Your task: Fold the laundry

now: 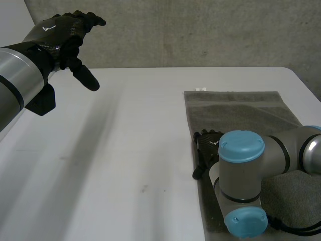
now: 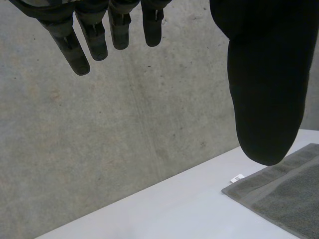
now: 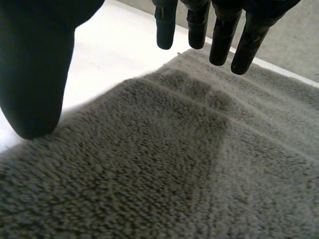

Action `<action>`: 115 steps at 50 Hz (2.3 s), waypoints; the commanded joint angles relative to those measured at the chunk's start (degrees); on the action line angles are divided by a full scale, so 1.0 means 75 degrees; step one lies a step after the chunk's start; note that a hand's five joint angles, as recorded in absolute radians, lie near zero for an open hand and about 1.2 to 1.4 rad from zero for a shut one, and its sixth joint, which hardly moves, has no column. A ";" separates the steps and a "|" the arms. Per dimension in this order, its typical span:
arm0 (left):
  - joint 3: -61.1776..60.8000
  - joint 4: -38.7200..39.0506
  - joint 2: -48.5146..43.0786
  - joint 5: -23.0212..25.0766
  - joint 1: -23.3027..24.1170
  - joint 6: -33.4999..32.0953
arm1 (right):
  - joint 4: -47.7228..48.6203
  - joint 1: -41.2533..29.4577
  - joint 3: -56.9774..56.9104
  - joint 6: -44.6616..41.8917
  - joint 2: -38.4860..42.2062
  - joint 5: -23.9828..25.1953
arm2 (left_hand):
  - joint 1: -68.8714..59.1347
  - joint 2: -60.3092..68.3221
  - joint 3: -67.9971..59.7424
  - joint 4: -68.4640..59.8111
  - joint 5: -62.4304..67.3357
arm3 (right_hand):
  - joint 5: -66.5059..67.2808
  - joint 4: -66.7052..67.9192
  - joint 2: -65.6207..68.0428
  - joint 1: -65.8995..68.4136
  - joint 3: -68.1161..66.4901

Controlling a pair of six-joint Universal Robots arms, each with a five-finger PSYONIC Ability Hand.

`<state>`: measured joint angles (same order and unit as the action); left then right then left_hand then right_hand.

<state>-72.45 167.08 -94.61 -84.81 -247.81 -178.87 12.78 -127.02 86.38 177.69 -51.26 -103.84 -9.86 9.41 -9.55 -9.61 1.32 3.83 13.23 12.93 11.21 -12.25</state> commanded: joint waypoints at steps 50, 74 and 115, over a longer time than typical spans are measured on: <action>-0.0031 0.0000 -0.0171 0.0000 0.0029 0.0001 | 0.1460 0.1947 0.0682 -0.1953 -0.0760 -0.0112 | -0.0019 0.0078 -0.0060 -0.0052 -0.0176 | 0.8360 0.8439 0.8479 0.8709 -0.8571; -0.0195 0.2028 -0.2515 0.0187 0.0158 -0.0010 | -0.0602 0.2170 0.0729 -0.3219 -0.3607 0.2220 | -0.0019 0.0078 -0.0060 -0.0052 -0.0176 | 0.8823 0.8902 0.8942 0.9172 -0.9034; 0.2230 0.4032 -0.6604 0.1946 0.2162 0.2251 | -0.1564 0.0623 0.1326 -0.3325 -0.5096 0.2490 | -0.1655 0.1715 -0.1697 -0.1689 0.1460 | 0.8823 0.8902 0.8942 0.9172 -0.9034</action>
<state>-56.68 197.25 -143.43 -69.82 -231.58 -164.53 0.97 -122.99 96.05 152.79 -89.49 -85.42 -13.21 13.06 -13.01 -13.07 3.09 56.38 68.02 67.28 55.90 -67.97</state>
